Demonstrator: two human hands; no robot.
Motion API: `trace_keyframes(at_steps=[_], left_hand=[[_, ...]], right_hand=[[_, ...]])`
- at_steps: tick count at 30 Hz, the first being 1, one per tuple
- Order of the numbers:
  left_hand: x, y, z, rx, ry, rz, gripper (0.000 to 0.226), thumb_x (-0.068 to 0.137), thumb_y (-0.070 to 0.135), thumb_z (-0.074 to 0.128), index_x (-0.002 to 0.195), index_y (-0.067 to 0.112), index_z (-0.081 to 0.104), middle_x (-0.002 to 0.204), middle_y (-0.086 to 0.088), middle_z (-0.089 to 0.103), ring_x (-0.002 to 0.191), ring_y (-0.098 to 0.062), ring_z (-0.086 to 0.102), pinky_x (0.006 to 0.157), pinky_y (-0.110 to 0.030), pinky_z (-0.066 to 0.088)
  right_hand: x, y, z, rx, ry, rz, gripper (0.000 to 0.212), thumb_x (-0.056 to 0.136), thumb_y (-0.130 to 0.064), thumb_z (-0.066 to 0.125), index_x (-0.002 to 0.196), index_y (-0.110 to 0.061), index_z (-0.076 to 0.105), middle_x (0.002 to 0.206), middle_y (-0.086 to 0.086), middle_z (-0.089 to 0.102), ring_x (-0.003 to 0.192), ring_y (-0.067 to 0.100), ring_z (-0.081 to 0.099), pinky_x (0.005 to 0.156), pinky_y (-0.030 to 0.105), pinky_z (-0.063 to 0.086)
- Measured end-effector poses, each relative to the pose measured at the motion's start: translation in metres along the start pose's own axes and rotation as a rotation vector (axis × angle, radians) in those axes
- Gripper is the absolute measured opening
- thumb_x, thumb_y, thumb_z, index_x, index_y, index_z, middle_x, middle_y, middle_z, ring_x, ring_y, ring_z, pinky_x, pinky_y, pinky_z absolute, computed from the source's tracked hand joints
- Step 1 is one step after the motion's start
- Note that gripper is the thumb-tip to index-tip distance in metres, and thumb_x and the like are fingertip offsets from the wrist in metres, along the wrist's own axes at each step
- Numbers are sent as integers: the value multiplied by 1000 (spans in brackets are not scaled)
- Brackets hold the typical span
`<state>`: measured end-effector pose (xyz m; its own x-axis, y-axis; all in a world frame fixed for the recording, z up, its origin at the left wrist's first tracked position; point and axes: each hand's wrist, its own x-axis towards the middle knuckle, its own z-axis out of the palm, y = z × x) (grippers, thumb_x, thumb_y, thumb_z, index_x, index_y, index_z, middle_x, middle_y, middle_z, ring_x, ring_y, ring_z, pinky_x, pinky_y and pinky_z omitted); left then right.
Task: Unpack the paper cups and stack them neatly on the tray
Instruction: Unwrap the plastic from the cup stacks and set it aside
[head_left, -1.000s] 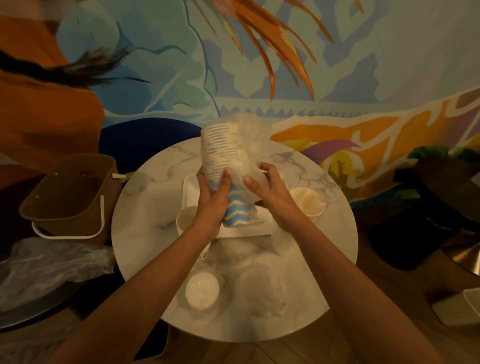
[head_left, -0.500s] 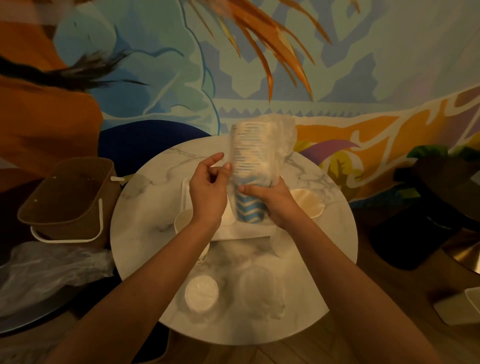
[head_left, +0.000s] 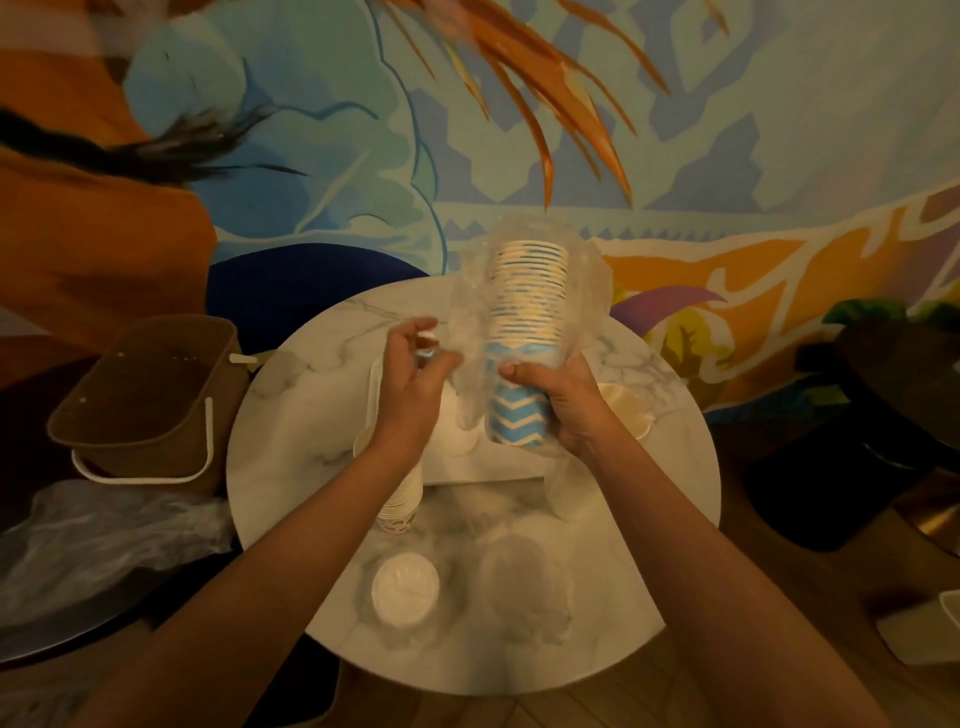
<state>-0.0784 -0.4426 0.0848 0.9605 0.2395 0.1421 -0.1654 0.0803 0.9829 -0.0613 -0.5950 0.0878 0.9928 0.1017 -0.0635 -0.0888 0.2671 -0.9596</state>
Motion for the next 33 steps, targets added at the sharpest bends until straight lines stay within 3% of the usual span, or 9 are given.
trace_keyframes(at_steps=[3, 8, 13, 16, 19, 23, 27, 31, 33], left_hand=[[18, 18, 11, -11, -22, -66, 36, 94, 36, 53, 127, 27, 45, 122, 5, 54, 105, -5, 55, 84, -20, 48], [21, 10, 20, 79, 1, -7, 22, 95, 16, 51, 116, 25, 51, 94, 8, 59, 87, -6, 57, 73, -12, 48], [13, -5, 13, 82, -50, -46, 35, 90, 5, 55, 114, 29, 46, 88, -1, 57, 81, -10, 57, 73, -18, 51], [4, -16, 7, 174, -221, -151, 39, 86, -4, 53, 117, 21, 48, 87, 0, 58, 76, -10, 57, 63, -20, 50], [2, -21, -1, 300, -407, -204, 33, 79, -7, 55, 108, 9, 56, 86, -12, 58, 69, -16, 52, 58, -25, 42], [2, -1, 0, 84, -421, -267, 45, 62, 16, 61, 106, 26, 56, 103, -4, 62, 93, -19, 60, 77, -32, 50], [-3, 8, 12, 23, -512, -297, 47, 66, 31, 71, 110, 35, 53, 106, -1, 69, 96, -19, 68, 76, -37, 57], [-3, 4, 14, -17, -448, -250, 37, 81, 6, 68, 109, 28, 58, 99, -2, 70, 89, -16, 69, 66, -29, 57], [0, -1, 12, -44, -420, -231, 43, 75, -1, 72, 112, 18, 60, 98, -2, 70, 89, -15, 68, 73, -27, 56]], right_hand=[[1, 0, 1, -60, -37, 3, 63, 54, -2, 74, 114, -1, 56, 87, 8, 70, 74, 20, 70, 63, 32, 56], [3, 0, 3, -106, -59, 0, 51, 54, -4, 73, 104, -9, 61, 87, 8, 70, 75, 20, 69, 67, 34, 56], [5, -4, 0, -124, -36, -23, 57, 52, -6, 76, 107, -7, 60, 86, 6, 71, 74, 19, 69, 63, 30, 55], [10, -3, 0, -103, 15, -63, 86, 45, -14, 81, 124, -3, 49, 106, 17, 67, 86, 24, 68, 65, 32, 56], [11, -1, 1, -98, 27, -95, 97, 44, -15, 81, 132, -4, 40, 116, 22, 61, 90, 24, 67, 66, 31, 56], [12, 3, 6, -111, 38, -114, 101, 41, -22, 81, 131, -8, 37, 119, 21, 59, 98, 30, 65, 73, 37, 57], [14, 4, 18, -121, -13, -153, 89, 48, -23, 82, 123, -12, 35, 122, 20, 55, 103, 26, 62, 76, 35, 56], [16, -6, 18, -199, -79, -134, 102, 52, -60, 80, 130, -10, 36, 130, 16, 53, 114, 23, 58, 90, 35, 53], [20, -14, 17, -56, -61, -93, 92, 70, -71, 60, 133, -7, 40, 131, 15, 54, 120, 25, 55, 102, 43, 45]])
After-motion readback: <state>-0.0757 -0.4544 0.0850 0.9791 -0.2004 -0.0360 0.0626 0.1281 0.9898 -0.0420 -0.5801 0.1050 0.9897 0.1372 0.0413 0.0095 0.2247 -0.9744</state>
